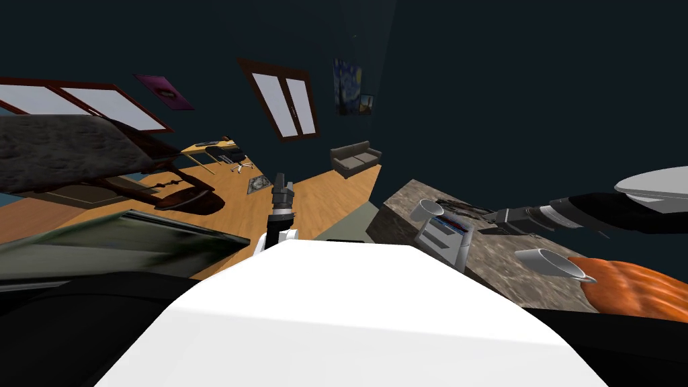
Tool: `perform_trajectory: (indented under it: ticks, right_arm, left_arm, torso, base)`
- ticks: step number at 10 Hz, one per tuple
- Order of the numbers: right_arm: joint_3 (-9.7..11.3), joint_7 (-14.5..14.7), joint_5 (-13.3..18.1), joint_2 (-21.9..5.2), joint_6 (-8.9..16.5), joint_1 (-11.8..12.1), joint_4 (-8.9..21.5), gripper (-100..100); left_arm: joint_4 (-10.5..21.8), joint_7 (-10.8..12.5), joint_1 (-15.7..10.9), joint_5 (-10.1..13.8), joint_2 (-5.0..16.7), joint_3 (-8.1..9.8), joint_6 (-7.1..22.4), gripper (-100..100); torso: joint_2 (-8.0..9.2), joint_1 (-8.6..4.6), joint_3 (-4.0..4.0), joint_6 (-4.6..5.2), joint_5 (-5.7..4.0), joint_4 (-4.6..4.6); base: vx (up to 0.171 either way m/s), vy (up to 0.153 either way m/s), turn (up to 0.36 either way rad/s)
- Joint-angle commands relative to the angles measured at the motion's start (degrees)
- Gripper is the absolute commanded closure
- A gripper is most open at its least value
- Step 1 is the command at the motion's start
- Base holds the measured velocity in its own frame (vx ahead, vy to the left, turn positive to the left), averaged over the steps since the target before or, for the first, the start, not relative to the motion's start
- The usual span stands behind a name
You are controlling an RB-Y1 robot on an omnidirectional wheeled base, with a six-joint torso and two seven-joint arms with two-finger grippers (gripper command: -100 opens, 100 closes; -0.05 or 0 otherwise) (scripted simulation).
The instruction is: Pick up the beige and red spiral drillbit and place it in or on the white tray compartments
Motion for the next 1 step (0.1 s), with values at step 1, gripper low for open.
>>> perform_trajectory:
  ticks: [1]
  right_arm:
    - [0.00, 0.00, 0.00, 0.00, 0.00, 0.00, 0.00, 0]
  left_arm:
    - [0.00, 0.00, 0.00, 0.00, 0.00, 0.00, 0.00, 0]
  torso:
    - [0.00, 0.00, 0.00, 0.00, 0.00, 0.00]
  base:
    - [0.000, 0.000, 0.000]
